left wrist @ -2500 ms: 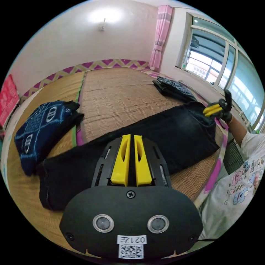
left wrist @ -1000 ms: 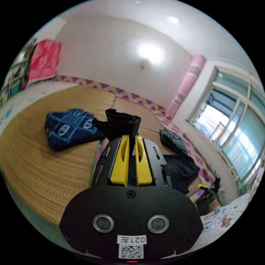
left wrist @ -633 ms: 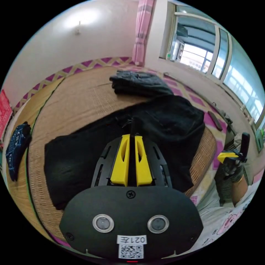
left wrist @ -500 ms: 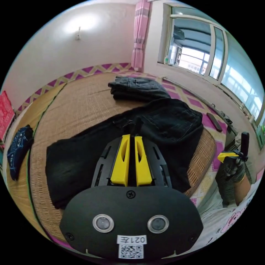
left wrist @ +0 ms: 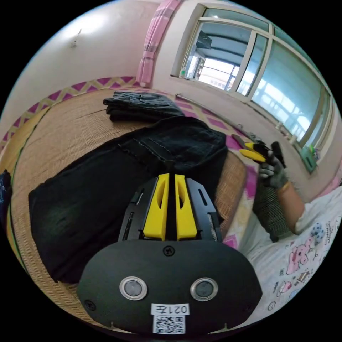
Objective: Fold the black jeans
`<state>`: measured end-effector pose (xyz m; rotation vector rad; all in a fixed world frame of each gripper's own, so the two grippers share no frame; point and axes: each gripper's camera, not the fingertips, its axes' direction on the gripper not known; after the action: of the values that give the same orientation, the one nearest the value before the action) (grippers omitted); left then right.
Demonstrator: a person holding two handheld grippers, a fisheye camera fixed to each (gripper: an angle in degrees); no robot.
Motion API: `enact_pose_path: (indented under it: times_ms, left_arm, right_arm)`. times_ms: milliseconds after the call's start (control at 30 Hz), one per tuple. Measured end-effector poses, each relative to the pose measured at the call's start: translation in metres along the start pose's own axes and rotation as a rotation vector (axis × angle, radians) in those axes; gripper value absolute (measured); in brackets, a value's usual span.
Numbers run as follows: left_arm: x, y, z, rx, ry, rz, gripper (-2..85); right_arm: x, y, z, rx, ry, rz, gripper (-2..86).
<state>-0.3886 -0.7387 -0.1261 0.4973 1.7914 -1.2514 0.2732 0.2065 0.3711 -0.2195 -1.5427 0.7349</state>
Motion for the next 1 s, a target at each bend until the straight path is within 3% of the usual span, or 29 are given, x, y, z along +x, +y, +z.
enact_pose_path:
  times_ms: [133, 400, 633, 700, 800, 1000]
  left_arm:
    - [-0.002, 0.031, -0.031, 0.051, 0.015, -0.035, -0.8]
    - [-0.022, 0.077, -0.086, 0.126, 0.039, -0.133, -0.9]
    - [-0.047, 0.099, -0.104, 0.147, 0.07, -0.22, -0.9]
    - [-0.052, 0.102, -0.108, 0.147, 0.07, -0.23, -0.9]
    - [-0.059, 0.108, -0.12, 0.154, 0.063, -0.231, -0.9]
    - [-0.082, 0.124, -0.151, 0.186, 0.068, -0.248, -0.9]
  right_arm:
    - [0.023, -0.039, 0.015, 0.007, 0.061, 0.135, 15.4]
    - [0.041, -0.09, 0.055, -0.091, -0.042, 0.213, 15.3]
    - [0.04, -0.102, 0.102, -0.267, -0.167, 0.134, 8.9]
    - [0.025, -0.096, 0.103, -0.237, -0.162, 0.111, 6.6]
    - [-0.038, -0.089, 0.095, -0.207, -0.122, -0.043, 5.8]
    - [-0.248, -0.031, 0.139, -0.278, 0.002, -0.467, 5.7]
